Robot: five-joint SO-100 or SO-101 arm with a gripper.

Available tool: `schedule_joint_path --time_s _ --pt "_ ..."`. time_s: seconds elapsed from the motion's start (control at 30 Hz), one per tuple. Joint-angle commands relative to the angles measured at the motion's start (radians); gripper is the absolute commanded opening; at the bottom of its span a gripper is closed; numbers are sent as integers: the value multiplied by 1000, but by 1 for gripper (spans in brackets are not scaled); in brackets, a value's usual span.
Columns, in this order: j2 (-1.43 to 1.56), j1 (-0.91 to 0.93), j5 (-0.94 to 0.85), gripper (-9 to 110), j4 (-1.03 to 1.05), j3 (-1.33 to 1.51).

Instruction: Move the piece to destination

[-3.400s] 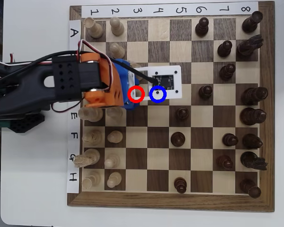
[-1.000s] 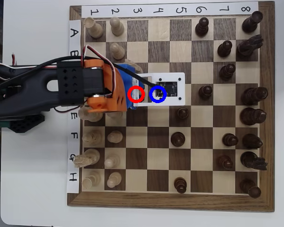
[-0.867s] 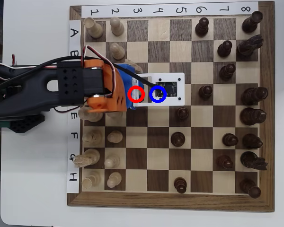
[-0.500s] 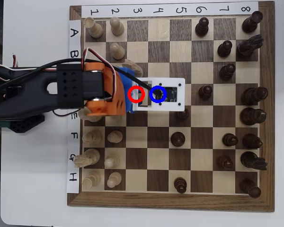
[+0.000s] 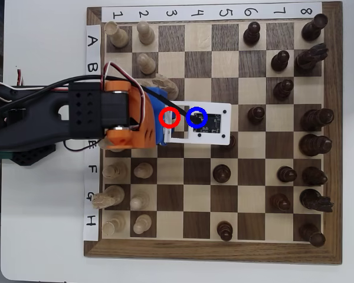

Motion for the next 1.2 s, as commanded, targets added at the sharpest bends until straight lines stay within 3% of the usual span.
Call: schedule_joint_path --time_s 0.0,0.27,0.43,1.17 --pt "242 32 350 0 115 -267" --pt "264 37 293 0 285 -476" --pt "215 26 252 0 503 -756" --pt "83 -9 144 1 503 -1131"
